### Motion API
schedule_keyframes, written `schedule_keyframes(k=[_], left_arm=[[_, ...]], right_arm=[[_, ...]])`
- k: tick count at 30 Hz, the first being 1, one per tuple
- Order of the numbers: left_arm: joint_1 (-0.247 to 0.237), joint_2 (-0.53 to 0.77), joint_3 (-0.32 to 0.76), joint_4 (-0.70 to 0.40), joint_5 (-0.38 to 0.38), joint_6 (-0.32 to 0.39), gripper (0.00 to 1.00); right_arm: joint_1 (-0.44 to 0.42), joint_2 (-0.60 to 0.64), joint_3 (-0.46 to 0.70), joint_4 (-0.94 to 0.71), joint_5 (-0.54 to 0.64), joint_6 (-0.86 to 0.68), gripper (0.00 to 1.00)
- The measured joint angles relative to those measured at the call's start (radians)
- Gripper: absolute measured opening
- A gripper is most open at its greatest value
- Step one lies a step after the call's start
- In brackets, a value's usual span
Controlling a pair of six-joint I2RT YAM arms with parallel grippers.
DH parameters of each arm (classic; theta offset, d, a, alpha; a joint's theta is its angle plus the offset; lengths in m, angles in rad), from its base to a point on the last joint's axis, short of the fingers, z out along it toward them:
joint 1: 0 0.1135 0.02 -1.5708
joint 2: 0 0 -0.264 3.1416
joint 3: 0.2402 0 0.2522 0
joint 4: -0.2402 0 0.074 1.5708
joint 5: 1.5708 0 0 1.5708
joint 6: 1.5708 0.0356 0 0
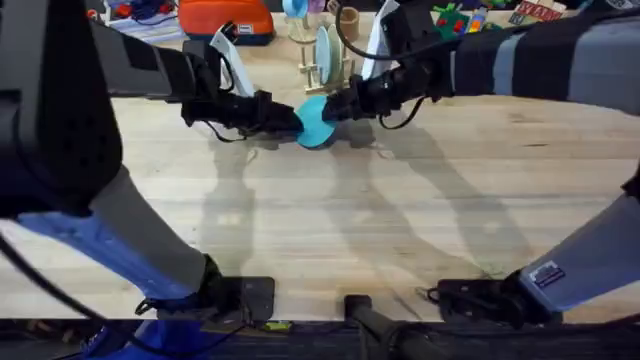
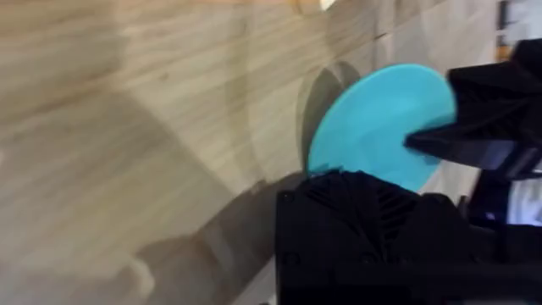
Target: Pick up the plates from the table one by one and place each into a slot on the dish rack.
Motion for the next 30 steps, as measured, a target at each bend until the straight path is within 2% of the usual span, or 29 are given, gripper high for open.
schedule_keyframes(k=[5, 10, 21, 30], left_arm=[[-0.004, -0.088, -0.019, -0.075, -0.115, 0.0, 0.04], [-0.004, -0.224, -0.021, -0.157, -0.194, -0.002, 0.04], [-0.004, -0.61, -0.021, -0.3, -0.305, -0.003, 0.039], [-0.004, -0.9, -0.021, -0.372, -0.39, -0.02, 0.038]], right_arm=[[-0.019, -0.071, 0.0, -0.09, 0.003, -0.021, 0.029], [-0.075, -0.169, 0.0, -0.17, 0.017, -0.063, 0.029], [-0.149, -0.412, 0.0, -0.383, 0.098, -0.17, 0.029], [-0.163, -0.572, 0.05, -0.599, 0.26, -0.27, 0.029]])
